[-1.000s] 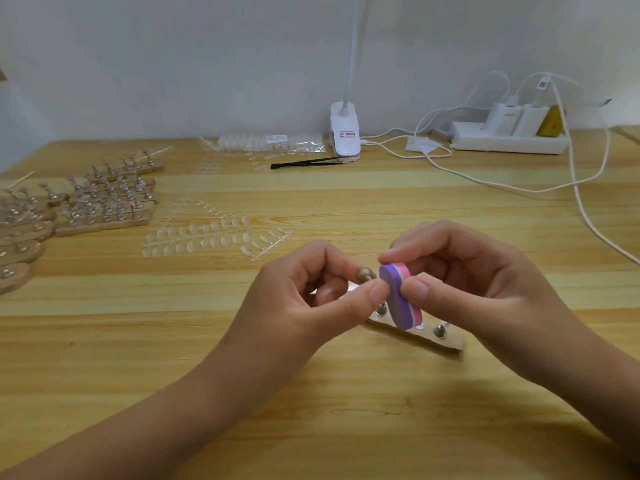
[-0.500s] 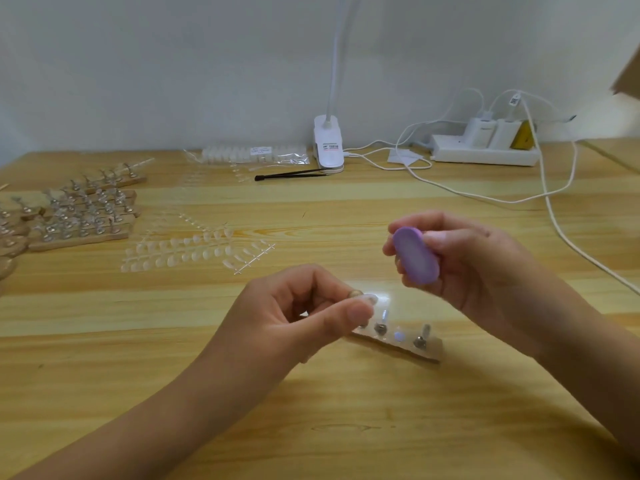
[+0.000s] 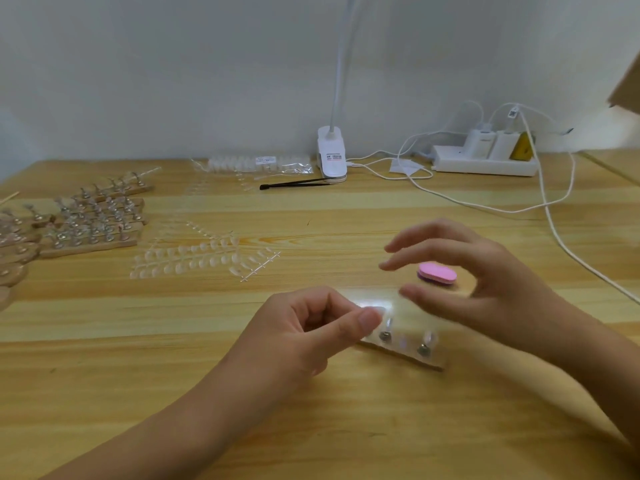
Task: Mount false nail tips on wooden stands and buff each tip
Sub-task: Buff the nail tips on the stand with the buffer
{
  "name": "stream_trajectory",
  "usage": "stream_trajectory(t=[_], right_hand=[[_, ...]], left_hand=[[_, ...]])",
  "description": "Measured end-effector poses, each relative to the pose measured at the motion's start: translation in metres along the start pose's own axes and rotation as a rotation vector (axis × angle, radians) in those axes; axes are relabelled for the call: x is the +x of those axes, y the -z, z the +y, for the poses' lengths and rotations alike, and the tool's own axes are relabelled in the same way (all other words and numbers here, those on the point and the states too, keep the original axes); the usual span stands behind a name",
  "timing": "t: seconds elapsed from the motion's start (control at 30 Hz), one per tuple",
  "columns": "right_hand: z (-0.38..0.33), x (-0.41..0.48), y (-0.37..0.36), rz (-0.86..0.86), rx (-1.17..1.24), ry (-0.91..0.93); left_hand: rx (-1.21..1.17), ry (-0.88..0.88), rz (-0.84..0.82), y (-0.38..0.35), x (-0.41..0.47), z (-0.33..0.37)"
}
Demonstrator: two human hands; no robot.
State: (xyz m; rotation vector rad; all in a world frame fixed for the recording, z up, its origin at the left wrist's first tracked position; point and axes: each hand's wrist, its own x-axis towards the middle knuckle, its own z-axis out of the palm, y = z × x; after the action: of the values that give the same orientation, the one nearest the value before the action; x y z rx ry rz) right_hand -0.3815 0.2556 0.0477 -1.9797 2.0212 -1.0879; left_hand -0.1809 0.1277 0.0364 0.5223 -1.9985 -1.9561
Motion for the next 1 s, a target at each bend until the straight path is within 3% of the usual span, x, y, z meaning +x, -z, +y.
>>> stream_trajectory(t=[0.1, 0.17, 0.4, 0.53, 0.7, 0.87, 1.0], right_hand=[[-0.024, -0.003, -0.016, 0.059, -0.107, 0.223], [-0.028, -0.006, -0.024, 0.097, -0.170, 0.269], [-0.025, -0.004, -0.020, 0.064, -0.157, 0.307], [-0.019, -0.001, -0.003, -0.070, 0.056, 0.145], [-0.005, 0.000, 0.022, -0.426, 0.191, -0.016], [0.000, -0.001, 0.015, -0.483, 0.194, -0.095], [-0.001, 0.000, 0.013, -0.452, 0.196, -0.105]], left_hand=[[0.019, -0.013, -0.005, -0.002, -0.002, 0.004], [-0.009, -0.016, -0.019, -0.003, -0.003, 0.006], [-0.001, -0.020, 0.004, 0.000, -0.001, 0.007], [0.034, -0.010, -0.024, 0.001, -0.003, 0.007], [0.369, -0.127, -0.095, 0.004, -0.005, -0.004], [0.899, -0.366, -0.127, 0.001, -0.006, -0.017], [0.997, -0.442, -0.101, 0.001, -0.006, -0.019]])
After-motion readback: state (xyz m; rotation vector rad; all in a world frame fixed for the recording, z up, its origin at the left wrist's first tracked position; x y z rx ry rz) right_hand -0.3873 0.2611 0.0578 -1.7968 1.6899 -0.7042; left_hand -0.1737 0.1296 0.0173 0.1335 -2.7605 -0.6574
